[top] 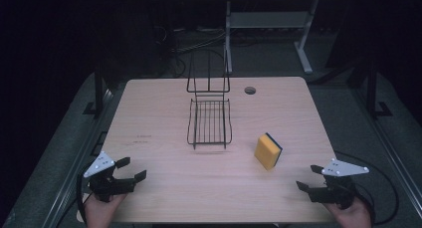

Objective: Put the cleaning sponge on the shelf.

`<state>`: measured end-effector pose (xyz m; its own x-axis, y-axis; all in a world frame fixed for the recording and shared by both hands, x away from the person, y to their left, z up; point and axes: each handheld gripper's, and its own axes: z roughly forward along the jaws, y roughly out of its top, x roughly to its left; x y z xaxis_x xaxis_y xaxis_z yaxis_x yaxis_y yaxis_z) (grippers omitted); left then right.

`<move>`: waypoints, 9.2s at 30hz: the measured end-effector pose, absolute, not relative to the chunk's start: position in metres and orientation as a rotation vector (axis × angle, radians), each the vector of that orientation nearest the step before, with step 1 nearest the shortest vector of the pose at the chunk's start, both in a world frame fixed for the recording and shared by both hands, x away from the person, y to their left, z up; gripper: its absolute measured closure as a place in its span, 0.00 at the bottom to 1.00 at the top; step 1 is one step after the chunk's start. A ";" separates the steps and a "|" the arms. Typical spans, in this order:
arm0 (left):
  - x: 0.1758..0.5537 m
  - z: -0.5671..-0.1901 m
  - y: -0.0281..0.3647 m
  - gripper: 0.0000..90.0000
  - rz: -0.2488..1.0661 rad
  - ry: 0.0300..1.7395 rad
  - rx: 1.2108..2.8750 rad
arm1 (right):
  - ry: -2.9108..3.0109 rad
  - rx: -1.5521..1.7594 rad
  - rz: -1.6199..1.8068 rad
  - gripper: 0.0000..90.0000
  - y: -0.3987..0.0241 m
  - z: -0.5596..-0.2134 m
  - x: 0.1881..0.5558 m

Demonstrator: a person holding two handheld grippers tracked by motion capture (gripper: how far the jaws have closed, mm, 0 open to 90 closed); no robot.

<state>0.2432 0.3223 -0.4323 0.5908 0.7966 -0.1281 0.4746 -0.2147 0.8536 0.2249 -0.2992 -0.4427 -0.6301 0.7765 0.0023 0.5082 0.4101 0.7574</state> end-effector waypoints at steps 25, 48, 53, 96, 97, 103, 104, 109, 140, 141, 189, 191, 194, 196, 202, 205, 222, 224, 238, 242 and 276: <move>0.240 -0.432 0.324 0.16 0.423 1.022 1.859 | 2.350 1.015 1.085 0.24 -0.263 -0.435 0.230; 0.239 -0.431 0.329 0.16 0.438 1.029 1.846 | 2.392 0.951 1.064 0.25 -0.238 -0.429 0.251; 0.238 -0.431 0.330 0.16 0.435 1.030 1.843 | 2.401 0.939 1.055 0.25 -0.232 -0.427 0.257; 0.237 -0.429 0.334 0.16 0.441 1.032 1.829 | 2.378 0.962 1.006 0.58 -0.216 -0.421 0.285; 0.237 -0.429 0.334 0.16 0.441 1.032 1.829 | 2.376 0.964 1.013 0.59 -0.216 -0.420 0.285; 0.237 -0.429 0.334 0.16 0.441 1.033 1.828 | 2.379 0.963 1.020 0.62 -0.217 -0.417 0.285; 0.236 -0.429 0.334 0.16 0.441 1.035 1.825 | 2.374 0.968 1.035 0.62 -0.218 -0.415 0.285; 0.236 -0.429 0.334 0.16 0.441 1.033 1.826 | 2.370 0.958 1.049 0.63 -0.219 -0.411 0.285; 0.236 -0.429 0.336 0.16 0.440 1.036 1.825 | 2.448 0.786 1.112 0.63 -0.179 -0.366 0.307; 0.236 -0.429 0.336 0.16 0.440 1.035 1.827 | 2.453 0.783 1.119 0.63 -0.177 -0.363 0.309; 0.236 -0.428 0.335 0.16 0.438 1.034 1.816 | 2.565 0.633 1.091 0.63 -0.120 -0.347 0.354; 0.236 -0.428 0.336 0.16 0.436 1.034 1.816 | 2.567 0.630 1.097 0.63 -0.117 -0.347 0.356; 0.236 -0.429 0.336 0.16 0.435 1.034 1.815 | 2.569 0.619 1.096 0.63 -0.115 -0.346 0.358; 0.235 -0.428 0.336 0.16 0.436 1.031 1.814 | 2.576 0.609 1.089 0.63 -0.110 -0.346 0.363; 0.236 -0.428 0.336 0.16 0.434 1.032 1.813 | 2.588 0.602 1.110 0.63 -0.105 -0.347 0.372; 0.236 -0.428 0.336 0.16 0.435 1.033 1.810 | 2.592 0.593 1.113 0.63 -0.104 -0.347 0.376; 0.236 -0.428 0.338 0.16 0.432 1.034 1.808 | 2.645 0.531 1.173 0.63 -0.087 -0.354 0.406; 0.236 -0.428 0.338 0.16 0.431 1.035 1.807 | 2.644 0.522 1.168 0.63 -0.086 -0.357 0.408; 0.236 -0.429 0.338 0.16 0.429 1.035 1.803 | 2.674 0.547 1.178 0.62 -0.075 -0.364 0.424; 0.236 -0.428 0.339 0.16 0.429 1.036 1.802 | 2.679 0.549 1.174 0.61 -0.073 -0.367 0.427; 0.237 -0.429 0.337 0.16 0.424 1.036 1.807 | 2.691 0.595 1.124 0.47 -0.077 -0.381 0.431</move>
<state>0.2373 0.3369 -0.4295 0.5767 0.8021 -0.1550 0.4629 -0.1645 0.8710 0.4310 -0.0769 -0.3814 -0.9069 0.4213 0.0011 0.2969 0.6373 0.7111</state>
